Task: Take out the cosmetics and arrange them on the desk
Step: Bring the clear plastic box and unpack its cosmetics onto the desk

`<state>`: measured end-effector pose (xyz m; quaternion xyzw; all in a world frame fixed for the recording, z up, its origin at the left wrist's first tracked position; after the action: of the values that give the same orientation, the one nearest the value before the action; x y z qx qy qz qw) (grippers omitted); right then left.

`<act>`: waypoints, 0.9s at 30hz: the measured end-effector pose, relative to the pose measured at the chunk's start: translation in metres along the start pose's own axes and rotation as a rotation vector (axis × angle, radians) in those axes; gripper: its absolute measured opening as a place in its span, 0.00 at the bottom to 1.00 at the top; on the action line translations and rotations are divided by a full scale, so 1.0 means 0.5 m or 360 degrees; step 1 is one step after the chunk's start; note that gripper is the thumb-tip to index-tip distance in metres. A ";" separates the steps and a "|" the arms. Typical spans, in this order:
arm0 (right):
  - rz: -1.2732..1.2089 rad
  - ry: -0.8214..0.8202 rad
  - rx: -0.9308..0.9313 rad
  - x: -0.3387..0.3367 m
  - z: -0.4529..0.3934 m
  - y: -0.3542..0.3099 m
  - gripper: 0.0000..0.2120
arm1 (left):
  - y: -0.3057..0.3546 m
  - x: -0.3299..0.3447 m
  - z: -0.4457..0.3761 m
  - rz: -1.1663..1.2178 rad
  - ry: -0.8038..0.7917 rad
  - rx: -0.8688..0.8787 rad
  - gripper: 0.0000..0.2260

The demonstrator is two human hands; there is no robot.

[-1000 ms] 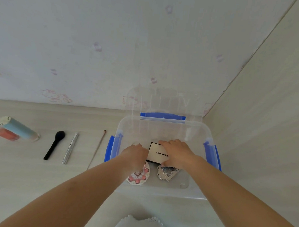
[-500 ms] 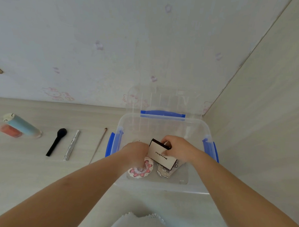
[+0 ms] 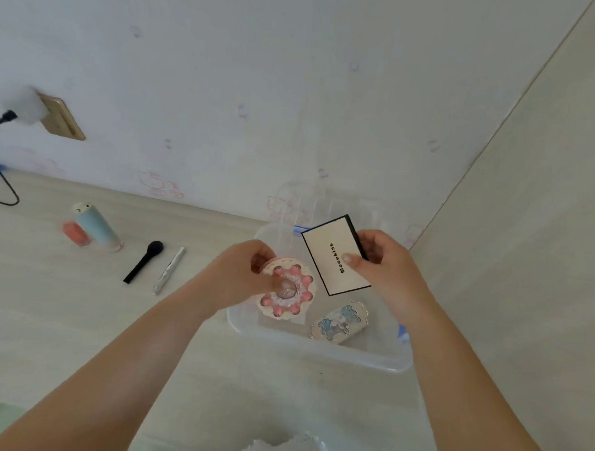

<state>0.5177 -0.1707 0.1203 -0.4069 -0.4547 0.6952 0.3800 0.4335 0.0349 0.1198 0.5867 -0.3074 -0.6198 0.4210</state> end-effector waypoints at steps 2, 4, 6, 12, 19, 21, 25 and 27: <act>-0.0055 -0.0014 -0.0040 0.015 0.018 -0.009 0.12 | -0.009 -0.010 0.031 0.0131 0.0147 -0.0054 0.11; -0.0107 -0.0069 -0.0050 0.035 0.034 -0.009 0.12 | -0.022 -0.017 0.070 0.0208 0.0283 -0.0121 0.11; -0.0166 -0.0133 -0.0023 0.061 0.048 -0.006 0.12 | -0.041 -0.022 0.109 0.0356 0.0421 -0.0201 0.12; -0.0552 -0.0425 0.0216 0.147 0.091 -0.003 0.10 | -0.097 -0.047 0.224 0.0676 0.0636 -0.0389 0.09; -0.0436 -0.0502 0.0322 0.245 0.103 -0.005 0.08 | -0.177 -0.103 0.274 0.0982 0.0783 -0.0481 0.07; -0.0427 -0.0507 0.0359 0.289 0.089 -0.002 0.09 | -0.216 -0.137 0.275 0.1039 0.0819 -0.0518 0.07; -0.0398 -0.0489 0.0440 0.403 0.050 0.006 0.12 | -0.317 -0.226 0.270 0.1082 0.0862 -0.0632 0.07; -0.0393 -0.0474 0.0505 0.469 0.032 0.015 0.13 | -0.372 -0.274 0.267 0.1088 0.0831 -0.0683 0.07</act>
<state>0.4127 0.0327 0.0658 -0.1765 -0.4371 0.7584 0.4501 0.2661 0.2259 0.0374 0.4880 -0.2317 -0.3272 0.7753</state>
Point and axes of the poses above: each hand's wrist, its own z-axis away from the middle knuckle, its own x-axis out of the palm, y = z × x, the point moved 2 cm from there along -z, towards the middle knuckle, and after that the axes turned 10 degrees about x, right-handed, at the moved point
